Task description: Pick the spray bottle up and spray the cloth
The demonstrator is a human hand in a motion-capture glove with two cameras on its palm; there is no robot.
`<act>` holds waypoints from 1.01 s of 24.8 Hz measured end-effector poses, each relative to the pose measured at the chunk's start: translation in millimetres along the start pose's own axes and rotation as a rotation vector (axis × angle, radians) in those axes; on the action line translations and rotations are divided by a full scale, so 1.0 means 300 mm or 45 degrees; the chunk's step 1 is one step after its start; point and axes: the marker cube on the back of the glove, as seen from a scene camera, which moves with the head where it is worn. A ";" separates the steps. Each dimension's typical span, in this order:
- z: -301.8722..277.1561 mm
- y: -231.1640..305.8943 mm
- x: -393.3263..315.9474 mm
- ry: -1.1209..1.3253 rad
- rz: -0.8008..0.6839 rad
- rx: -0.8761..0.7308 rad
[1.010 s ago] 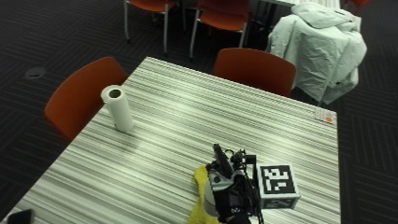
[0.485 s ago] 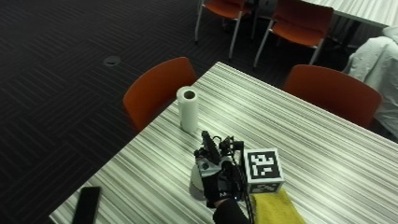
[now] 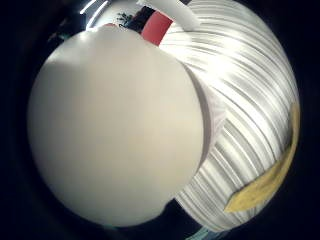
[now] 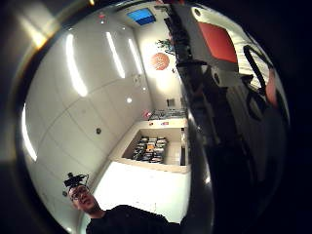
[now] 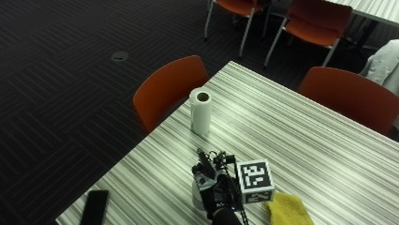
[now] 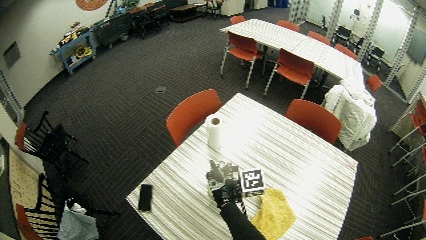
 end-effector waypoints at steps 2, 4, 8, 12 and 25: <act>-0.003 0.018 0.036 -0.001 0.020 0.011; 0.001 0.034 0.058 -0.006 0.034 0.020; 0.010 0.051 0.074 -0.012 0.043 0.032; 0.005 0.065 0.087 0.011 0.060 0.043; 0.026 0.112 0.145 0.076 0.135 -0.017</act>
